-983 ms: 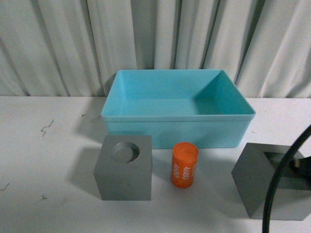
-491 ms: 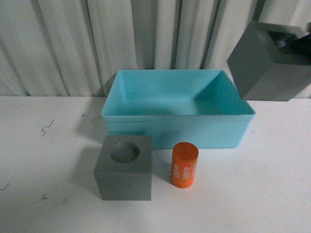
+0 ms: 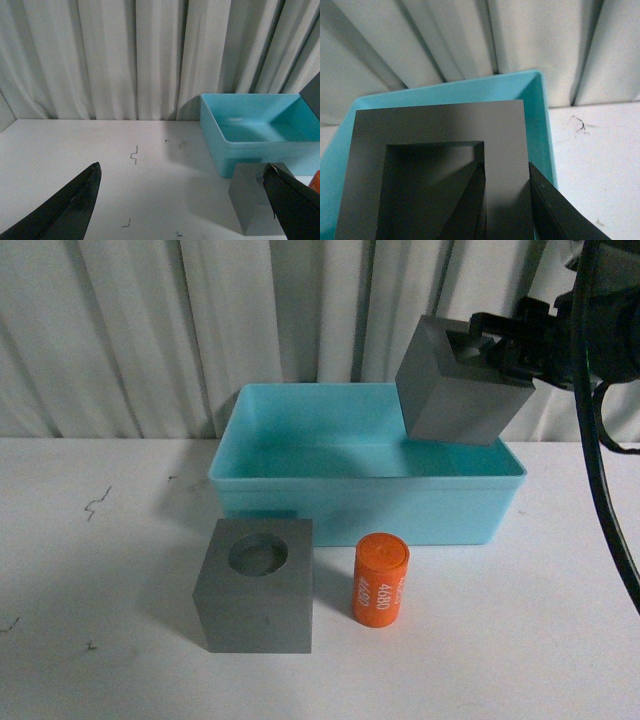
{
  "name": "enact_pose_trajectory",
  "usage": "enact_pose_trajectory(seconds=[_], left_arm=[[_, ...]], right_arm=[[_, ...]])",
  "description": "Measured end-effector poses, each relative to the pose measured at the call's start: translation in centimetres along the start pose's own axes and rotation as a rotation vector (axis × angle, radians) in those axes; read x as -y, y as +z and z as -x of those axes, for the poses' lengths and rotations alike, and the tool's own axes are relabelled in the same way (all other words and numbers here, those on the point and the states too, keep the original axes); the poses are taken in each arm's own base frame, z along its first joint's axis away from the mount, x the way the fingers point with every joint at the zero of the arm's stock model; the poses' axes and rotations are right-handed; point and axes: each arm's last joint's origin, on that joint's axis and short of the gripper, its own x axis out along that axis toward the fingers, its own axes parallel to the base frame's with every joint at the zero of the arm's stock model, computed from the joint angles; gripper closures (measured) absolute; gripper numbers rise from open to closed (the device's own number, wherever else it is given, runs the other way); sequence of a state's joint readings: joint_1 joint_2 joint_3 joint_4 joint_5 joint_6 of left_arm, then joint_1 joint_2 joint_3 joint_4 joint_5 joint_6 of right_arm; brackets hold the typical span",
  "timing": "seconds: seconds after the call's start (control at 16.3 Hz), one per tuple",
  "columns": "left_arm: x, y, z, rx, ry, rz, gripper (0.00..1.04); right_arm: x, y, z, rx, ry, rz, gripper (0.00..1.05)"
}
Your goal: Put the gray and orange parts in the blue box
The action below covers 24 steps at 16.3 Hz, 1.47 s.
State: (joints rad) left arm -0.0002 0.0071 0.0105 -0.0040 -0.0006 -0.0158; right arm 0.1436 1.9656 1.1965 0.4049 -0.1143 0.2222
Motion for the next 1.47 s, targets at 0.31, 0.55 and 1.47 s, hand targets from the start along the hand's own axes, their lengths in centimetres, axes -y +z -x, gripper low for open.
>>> enact_pose_trajectory(seconds=[0.31,0.55,1.47], left_arm=[[0.0,0.0,0.0,0.0,0.0,0.0,0.07],[0.0,0.0,0.0,0.0,0.0,0.0,0.07],[0.0,0.0,0.0,0.0,0.0,0.0,0.07]], right_arm=[[0.2,-0.8,-1.2,-0.011,-0.067,-0.042,0.86],[0.6,-2.0,-1.9,-0.045,-0.1,-0.053,0.86],[1.9,0.1,19.8,0.262,-0.077,-0.17,0.07]])
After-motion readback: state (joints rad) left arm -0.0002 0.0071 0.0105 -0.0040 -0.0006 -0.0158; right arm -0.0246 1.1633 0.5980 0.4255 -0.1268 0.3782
